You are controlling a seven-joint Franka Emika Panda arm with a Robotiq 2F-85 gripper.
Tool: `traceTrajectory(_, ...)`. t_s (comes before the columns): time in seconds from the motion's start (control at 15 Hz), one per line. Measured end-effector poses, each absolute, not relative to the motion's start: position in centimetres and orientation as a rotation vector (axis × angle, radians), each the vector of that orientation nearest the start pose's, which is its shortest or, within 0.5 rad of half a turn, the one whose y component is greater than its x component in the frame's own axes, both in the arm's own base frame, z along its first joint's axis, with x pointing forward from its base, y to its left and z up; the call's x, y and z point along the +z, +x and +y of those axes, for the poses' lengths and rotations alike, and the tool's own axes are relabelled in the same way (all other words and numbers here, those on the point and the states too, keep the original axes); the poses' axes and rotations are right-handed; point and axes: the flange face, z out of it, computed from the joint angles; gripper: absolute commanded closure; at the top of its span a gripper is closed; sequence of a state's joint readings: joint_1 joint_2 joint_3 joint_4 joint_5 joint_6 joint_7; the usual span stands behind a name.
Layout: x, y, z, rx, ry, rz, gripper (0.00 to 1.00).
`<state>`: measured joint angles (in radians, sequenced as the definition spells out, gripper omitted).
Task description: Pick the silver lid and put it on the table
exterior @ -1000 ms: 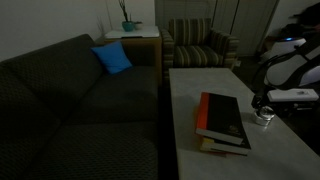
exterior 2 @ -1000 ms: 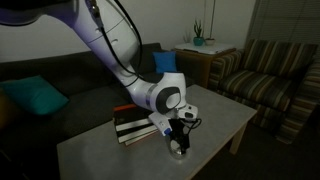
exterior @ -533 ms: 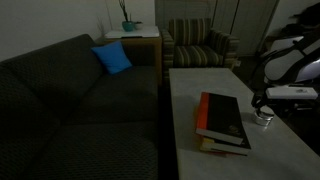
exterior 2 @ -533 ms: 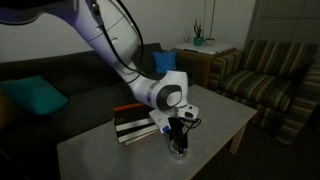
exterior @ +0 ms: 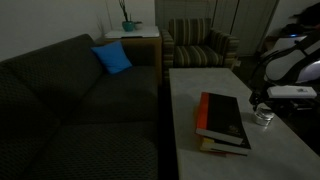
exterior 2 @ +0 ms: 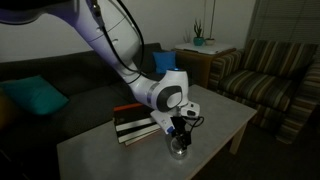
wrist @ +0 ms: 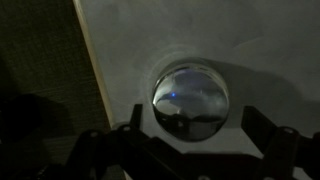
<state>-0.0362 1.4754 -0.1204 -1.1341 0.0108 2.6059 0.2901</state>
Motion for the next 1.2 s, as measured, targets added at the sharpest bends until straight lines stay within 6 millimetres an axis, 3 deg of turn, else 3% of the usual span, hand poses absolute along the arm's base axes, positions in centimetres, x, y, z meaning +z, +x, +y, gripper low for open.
traceTrajectory(0.33,-11.3,67.2,-9.6,-0.051,-3.152,0.429,0.0)
traceTrajectory(0.67,-11.6,66.8,-10.1,-0.027,-3.149,0.427,0.0)
traceTrajectory(0.73,-11.7,66.7,-10.1,-0.021,-3.149,0.429,0.2)
traceTrajectory(1.07,-11.9,66.4,-10.1,-0.008,-3.149,0.432,0.55)
traceTrajectory(1.2,-12.0,66.4,-10.1,-0.007,-3.148,0.433,0.56)
